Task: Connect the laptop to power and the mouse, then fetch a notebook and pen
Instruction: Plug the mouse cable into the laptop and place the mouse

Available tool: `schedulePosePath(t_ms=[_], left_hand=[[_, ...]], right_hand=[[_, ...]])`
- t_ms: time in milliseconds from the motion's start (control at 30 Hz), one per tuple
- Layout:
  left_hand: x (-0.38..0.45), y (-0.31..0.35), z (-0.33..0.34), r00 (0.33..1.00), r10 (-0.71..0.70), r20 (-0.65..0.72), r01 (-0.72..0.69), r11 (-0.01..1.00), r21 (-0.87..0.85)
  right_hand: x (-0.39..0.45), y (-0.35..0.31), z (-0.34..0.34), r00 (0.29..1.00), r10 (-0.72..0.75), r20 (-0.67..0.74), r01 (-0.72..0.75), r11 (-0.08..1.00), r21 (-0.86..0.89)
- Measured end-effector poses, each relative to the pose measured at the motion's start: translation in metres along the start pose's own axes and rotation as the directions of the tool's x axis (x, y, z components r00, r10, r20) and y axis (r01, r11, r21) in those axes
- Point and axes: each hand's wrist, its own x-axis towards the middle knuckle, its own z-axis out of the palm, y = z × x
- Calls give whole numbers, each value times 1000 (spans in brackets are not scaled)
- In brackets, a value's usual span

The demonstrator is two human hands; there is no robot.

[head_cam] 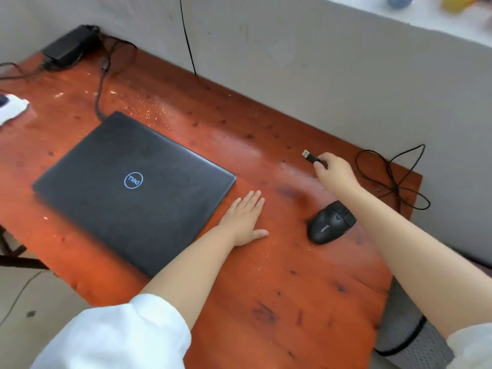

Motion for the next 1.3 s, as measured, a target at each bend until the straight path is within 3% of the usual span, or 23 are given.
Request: schedulePosePath(t_ms=[100,200,367,467,600,733,933,1300], left_hand=[[-23,2,-7,997,-4,-83,3,1000,-12],[-56,-7,-5,985,-36,-170,39,999,12],[-94,-53,-1,981,-135,-136,145,987,63],[-101,-82,-9,969,-196,-151,201,979,16],[-91,-117,-25,973,-170,-153,182,981,64],[-72,-138,-34,991,-36,-129,62,979,196],[-56,-159,-30,990,80,-119,-48,967,251],[-35,-146,-26,969,202,-141,-166,958,232]], right_hand=[[-39,-12,-3,998,-66,19,67,997,-48],[-74,-27,5,995,-94,41,101,964,-247],[-118,-48,27,956,-219,195,291,789,-541],[-127,-55,42,910,-253,328,398,750,-528],[-127,-68,65,893,-213,397,382,824,-419],[-122,-81,94,917,-182,355,306,893,-332],[-108,-90,125,956,4,295,98,938,-332],[-106,-83,127,986,-24,166,72,956,-285]])
